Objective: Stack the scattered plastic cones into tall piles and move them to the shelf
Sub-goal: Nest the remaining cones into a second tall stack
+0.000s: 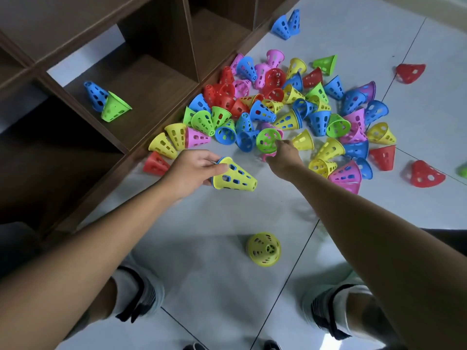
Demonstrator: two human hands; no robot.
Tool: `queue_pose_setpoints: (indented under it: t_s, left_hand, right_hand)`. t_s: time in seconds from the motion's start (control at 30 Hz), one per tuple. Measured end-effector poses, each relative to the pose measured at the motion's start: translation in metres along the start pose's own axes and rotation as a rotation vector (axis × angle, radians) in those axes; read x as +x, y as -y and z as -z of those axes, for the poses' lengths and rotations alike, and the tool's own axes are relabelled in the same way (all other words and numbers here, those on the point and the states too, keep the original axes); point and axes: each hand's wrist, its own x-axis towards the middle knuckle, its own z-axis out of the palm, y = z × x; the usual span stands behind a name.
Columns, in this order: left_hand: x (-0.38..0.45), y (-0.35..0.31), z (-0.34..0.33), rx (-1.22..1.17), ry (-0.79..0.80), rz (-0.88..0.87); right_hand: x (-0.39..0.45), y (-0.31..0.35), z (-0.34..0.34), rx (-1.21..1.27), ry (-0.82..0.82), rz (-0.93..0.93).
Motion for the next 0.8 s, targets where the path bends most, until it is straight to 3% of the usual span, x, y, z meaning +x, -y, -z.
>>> queue_pose_setpoints:
  t_s: [0.33,0.6,0.8]
  left_hand:
    - [-0.042,-0.001,-0.037,-0.141,0.378,0.227]
    - [-0.064,0.031,-0.059,-0.227,0.44,0.327]
    - [-0.072,0.054,-0.074,-0.233,0.381,0.354]
  right_hand:
    - [-0.047,-0.031,0.032,0.158,-0.159,-0.052]
    - [-0.092,-0.055,0.042,0.408,-0.149,0.069]
    - [-0.131,-0.054,0.065,0.612,0.0,0.168]
